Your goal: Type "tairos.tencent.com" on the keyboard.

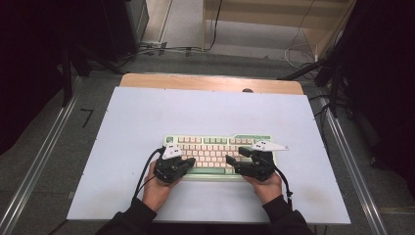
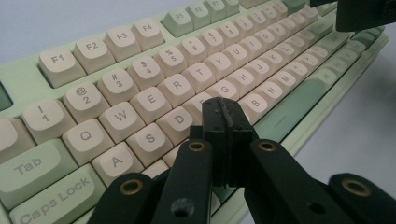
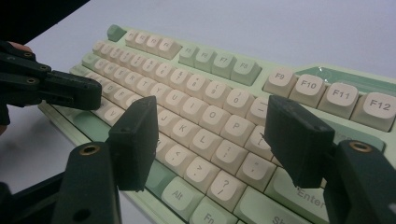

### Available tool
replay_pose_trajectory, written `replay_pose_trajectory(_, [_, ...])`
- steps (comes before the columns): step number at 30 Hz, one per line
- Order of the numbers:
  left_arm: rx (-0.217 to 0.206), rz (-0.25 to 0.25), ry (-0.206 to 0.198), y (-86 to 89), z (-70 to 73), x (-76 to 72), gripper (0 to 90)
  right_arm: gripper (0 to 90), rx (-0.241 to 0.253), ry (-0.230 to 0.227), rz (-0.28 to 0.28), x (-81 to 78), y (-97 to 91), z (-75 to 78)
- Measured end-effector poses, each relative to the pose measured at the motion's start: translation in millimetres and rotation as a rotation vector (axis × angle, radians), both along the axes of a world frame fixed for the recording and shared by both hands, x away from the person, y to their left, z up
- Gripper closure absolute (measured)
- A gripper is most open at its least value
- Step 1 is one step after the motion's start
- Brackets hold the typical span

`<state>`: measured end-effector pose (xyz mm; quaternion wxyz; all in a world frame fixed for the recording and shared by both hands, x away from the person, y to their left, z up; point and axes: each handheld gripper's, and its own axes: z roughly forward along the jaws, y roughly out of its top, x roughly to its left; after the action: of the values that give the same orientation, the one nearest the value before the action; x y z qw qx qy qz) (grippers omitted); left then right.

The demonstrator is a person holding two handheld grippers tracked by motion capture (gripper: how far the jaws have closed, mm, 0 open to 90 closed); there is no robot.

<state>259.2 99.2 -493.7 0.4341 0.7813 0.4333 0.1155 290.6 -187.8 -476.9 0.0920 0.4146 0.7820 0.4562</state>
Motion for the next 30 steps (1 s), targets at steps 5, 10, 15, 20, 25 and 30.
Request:
replay_pose_trajectory(5, [0.005, 0.004, -0.004, 0.1, -1.0, 0.8, 90.0, 33.6, 0.0, 0.001, -0.001, 0.1, -0.1, 0.0])
replay_pose_trajectory(10, [0.013, 0.001, 0.0, -1.6, -2.6, 1.3, 90.0, 33.7, -0.003, 0.002, 0.002, -0.3, 0.9, -0.3])
replay_pose_trajectory(15, [-0.002, 0.005, -0.005, -0.2, -1.3, 1.2, 90.0, 33.7, -0.003, 0.004, 0.0, 0.0, 0.6, -0.3])
replay_pose_trajectory(20, [-0.052, 0.039, -0.055, 7.3, 7.1, -1.1, 90.0, 33.9, -0.002, 0.0, -0.002, 0.1, -0.2, -0.1])
replay_pose_trajectory(25, [-0.082, 0.075, -0.064, 15.4, 9.4, 0.7, 90.0, 34.2, -0.007, -0.002, -0.001, 0.3, 0.1, -0.4])
replay_pose_trajectory(30, [-0.079, 0.132, -0.085, 21.3, 10.5, 2.0, 71.1, 35.7, -0.006, -0.006, -0.005, 0.5, -0.3, 0.0])
